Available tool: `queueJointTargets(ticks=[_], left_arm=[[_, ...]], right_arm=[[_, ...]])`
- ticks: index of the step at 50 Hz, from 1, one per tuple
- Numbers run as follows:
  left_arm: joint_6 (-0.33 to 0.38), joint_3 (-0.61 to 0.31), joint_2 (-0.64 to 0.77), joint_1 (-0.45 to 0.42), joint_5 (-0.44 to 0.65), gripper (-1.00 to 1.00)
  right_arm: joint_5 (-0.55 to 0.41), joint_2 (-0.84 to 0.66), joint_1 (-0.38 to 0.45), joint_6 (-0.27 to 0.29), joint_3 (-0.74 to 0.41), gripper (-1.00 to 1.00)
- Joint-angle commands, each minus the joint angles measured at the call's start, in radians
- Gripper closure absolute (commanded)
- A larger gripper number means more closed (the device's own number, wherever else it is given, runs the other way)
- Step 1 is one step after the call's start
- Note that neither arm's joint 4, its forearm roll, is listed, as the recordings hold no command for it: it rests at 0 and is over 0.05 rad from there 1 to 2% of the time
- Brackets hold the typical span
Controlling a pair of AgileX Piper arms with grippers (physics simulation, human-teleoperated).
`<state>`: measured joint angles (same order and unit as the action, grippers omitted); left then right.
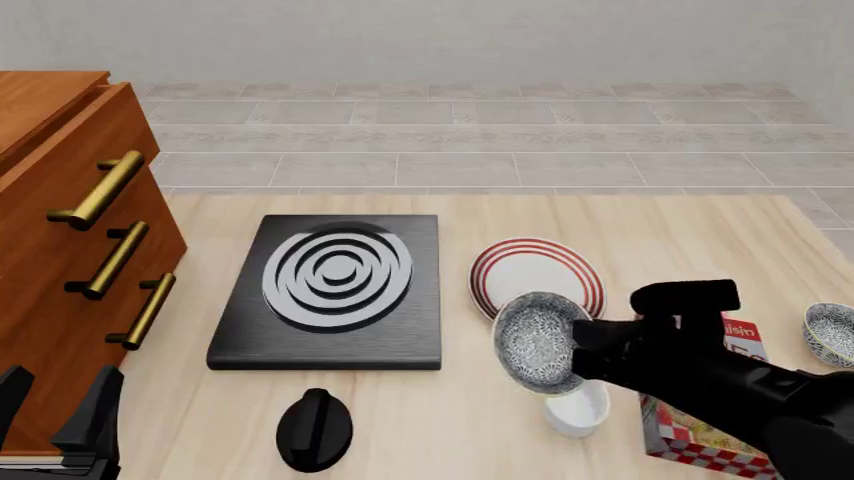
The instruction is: Pick the akita bowl next to the ramekin and place it on the plate.
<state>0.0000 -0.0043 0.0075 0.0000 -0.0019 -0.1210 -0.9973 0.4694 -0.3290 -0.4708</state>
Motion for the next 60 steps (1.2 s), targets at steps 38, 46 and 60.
queueJointTargets(ticks=[38, 46, 60], left_arm=[[0.000, 0.000, 0.000, 0.000, 0.000, -1.00], [0.000, 0.000, 0.000, 0.000, 0.000, -1.00], [0.000, 0.000, 0.000, 0.000, 0.000, -1.00]], right_arm=[[0.082, -0.052, -0.068, -0.095, -0.024, 1.00], [0.099, -0.086, -0.085, -0.095, -0.039, 1.00], [0.118, -0.100, -0.109, -0.083, -0.039, 1.00]])
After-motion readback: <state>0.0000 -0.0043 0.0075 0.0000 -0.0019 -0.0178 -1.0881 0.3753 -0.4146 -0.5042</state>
